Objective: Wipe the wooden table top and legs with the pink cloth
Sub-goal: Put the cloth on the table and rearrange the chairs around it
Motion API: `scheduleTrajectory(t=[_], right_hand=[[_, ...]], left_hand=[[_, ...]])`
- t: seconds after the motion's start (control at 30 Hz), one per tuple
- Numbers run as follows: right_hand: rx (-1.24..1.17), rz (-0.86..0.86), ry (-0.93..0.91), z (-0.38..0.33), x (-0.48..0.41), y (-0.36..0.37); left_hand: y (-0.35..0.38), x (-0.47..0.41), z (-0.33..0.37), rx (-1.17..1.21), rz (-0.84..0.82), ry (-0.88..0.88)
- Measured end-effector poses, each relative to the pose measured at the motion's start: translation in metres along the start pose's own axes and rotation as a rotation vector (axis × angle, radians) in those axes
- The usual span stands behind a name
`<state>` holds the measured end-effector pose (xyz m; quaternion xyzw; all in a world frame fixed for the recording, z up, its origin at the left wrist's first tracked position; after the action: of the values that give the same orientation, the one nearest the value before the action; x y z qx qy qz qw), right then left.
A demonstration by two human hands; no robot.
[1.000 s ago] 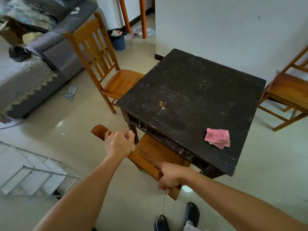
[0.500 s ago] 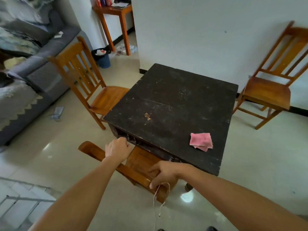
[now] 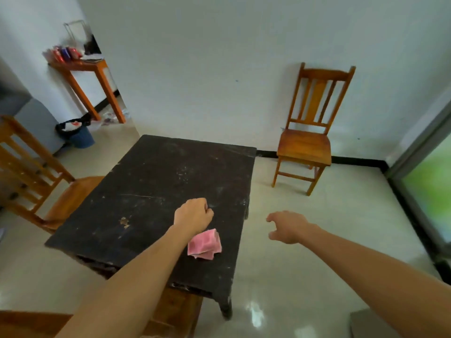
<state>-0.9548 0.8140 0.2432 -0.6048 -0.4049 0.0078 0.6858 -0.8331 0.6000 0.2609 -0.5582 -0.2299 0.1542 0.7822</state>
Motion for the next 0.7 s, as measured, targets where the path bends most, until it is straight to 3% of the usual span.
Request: scheduleTrajectory(t=[0.37,0.7], right_hand=[[-0.079,0.136,0.103,0.179,-0.091,-0.078],[-0.104,0.165,0.193,0.316,-0.236,-0.181]], left_hand=[[0.012,-0.116,0.173,-0.005,-0.016,0.172],[0.021,-0.339,0.31,-0.037,-0.009,0.255]])
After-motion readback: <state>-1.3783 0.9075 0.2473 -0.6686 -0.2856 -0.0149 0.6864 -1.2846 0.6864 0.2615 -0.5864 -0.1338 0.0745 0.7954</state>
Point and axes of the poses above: each hand's wrist, its own x-axis away from the middle knuckle, its own y-axis out of the palm, z = x × y, the point moved 3 cm from there along -x, towards the middle knuckle, and after that the axes turned 4 degrees about y, right-handed, at the moved point
